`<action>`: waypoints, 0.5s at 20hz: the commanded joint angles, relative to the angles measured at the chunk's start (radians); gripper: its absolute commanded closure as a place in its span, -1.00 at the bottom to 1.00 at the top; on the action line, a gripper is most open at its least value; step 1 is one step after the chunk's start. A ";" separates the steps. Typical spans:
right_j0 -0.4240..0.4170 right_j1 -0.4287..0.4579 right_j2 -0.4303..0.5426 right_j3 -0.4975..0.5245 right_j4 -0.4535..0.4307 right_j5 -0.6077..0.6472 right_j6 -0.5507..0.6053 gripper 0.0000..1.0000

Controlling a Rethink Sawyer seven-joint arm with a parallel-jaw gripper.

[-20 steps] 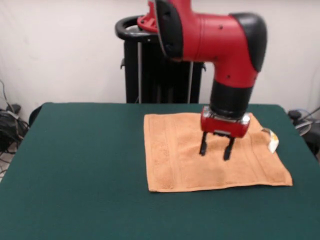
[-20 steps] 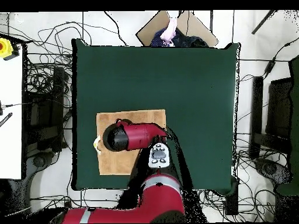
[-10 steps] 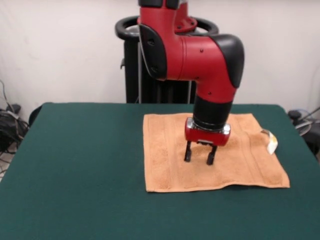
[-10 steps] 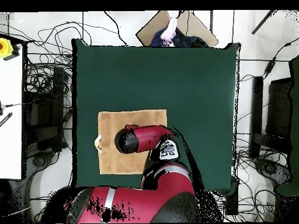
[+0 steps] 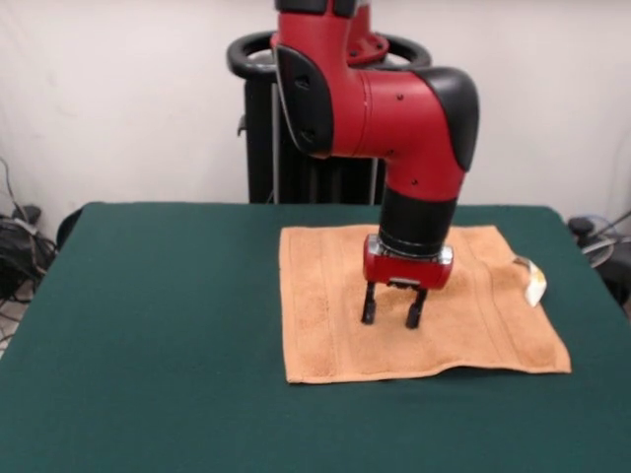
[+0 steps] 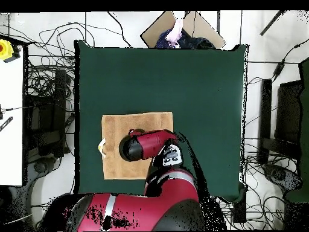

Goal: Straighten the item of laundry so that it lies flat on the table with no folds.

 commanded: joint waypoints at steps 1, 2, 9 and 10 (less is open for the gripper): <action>-0.035 0.295 -0.042 -0.322 -0.022 -0.333 0.085 -1.00; -0.030 0.292 -0.047 -0.315 -0.014 -0.334 0.092 -1.00; 0.028 0.273 -0.131 -0.285 0.034 -0.329 0.136 -1.00; 0.045 0.277 -0.156 -0.289 0.048 -0.331 0.145 -1.00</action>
